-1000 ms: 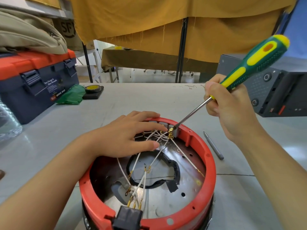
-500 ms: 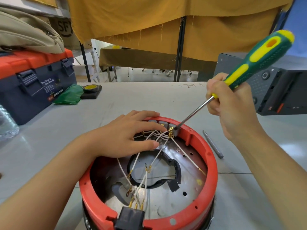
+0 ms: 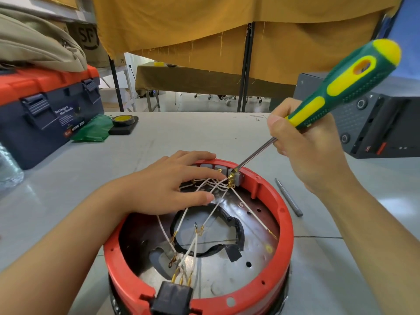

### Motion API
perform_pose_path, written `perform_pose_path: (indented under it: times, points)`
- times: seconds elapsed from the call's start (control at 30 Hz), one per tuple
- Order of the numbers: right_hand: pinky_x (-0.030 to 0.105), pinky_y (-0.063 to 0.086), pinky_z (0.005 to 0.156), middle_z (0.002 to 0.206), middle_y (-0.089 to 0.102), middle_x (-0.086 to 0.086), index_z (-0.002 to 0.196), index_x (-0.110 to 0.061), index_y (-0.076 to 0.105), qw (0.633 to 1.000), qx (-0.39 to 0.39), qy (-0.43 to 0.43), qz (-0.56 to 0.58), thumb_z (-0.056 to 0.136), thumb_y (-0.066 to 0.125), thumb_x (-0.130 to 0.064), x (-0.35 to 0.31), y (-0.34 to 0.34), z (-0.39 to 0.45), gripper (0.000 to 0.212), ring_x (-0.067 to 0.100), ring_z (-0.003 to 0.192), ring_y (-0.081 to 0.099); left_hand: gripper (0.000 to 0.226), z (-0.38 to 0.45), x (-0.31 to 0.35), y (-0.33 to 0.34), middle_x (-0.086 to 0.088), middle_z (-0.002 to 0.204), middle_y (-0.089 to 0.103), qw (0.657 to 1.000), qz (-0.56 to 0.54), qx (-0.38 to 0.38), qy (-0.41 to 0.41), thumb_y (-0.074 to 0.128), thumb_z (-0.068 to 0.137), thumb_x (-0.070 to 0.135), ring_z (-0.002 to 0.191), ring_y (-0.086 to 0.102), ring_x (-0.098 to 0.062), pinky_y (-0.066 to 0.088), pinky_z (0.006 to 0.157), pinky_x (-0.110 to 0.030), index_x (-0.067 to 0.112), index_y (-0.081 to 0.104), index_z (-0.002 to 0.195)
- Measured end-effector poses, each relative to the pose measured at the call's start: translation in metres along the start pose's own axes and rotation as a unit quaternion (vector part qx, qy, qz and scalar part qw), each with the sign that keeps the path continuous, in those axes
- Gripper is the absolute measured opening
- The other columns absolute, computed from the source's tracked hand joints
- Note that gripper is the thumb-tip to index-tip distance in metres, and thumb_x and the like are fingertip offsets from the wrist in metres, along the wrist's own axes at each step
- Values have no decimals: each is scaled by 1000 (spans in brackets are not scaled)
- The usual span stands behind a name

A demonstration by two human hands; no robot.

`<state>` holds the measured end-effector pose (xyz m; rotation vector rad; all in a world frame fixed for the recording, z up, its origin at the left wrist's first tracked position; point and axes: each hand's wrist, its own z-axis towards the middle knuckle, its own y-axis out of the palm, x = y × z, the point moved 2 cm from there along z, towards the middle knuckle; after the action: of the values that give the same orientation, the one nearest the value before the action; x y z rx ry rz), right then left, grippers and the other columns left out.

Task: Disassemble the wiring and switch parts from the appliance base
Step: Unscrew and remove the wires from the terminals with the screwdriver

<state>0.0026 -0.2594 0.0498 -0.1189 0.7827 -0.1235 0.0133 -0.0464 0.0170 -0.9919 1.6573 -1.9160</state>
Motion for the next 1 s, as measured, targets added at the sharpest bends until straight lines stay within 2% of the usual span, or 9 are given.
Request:
perform_pose_path:
  times: [0.23,0.33,0.43,0.63,0.83,1.0]
  points:
    - [12,29,46,46,38,-15,61,-24,49,1000,-14,13,1,79,55,-22,1,-4,2,20,2,43,33,47,0,0,-1,23,152,16,1000,-3,-4,3,37,83,67,139,16,1,19,115,-34,60,37,129]
    - [13,28,42,42,35,-15,57,-24,48,999,19,39,16,82,52,-15,4,-3,1,26,3,40,31,47,0,0,0,24,152,16,1000,1,-5,1,36,81,65,139,16,1,19,115,-34,62,36,128]
    - [13,26,39,40,33,-14,59,-17,44,995,51,77,37,80,51,-15,8,-4,2,22,5,36,28,46,1,0,0,24,152,17,1000,-2,-4,1,36,81,64,138,16,1,20,115,-34,62,36,127]
    - [16,19,39,40,25,-9,58,-16,34,980,90,135,111,75,49,-12,21,-9,4,23,9,36,18,46,1,-1,0,23,152,17,1000,0,-3,3,36,81,64,138,16,1,21,115,-35,62,36,127]
    - [18,16,41,40,19,-5,55,-16,32,965,141,186,123,72,49,-13,34,-13,3,24,12,37,12,45,1,-1,1,24,151,17,1000,2,1,7,37,81,64,138,16,1,21,115,-35,62,37,126]
    - [15,18,39,37,21,-7,56,-16,33,955,164,209,128,81,47,-7,40,-14,1,30,10,35,14,45,2,-2,1,24,151,17,1000,0,5,11,37,81,64,138,16,2,21,115,-34,62,38,126]
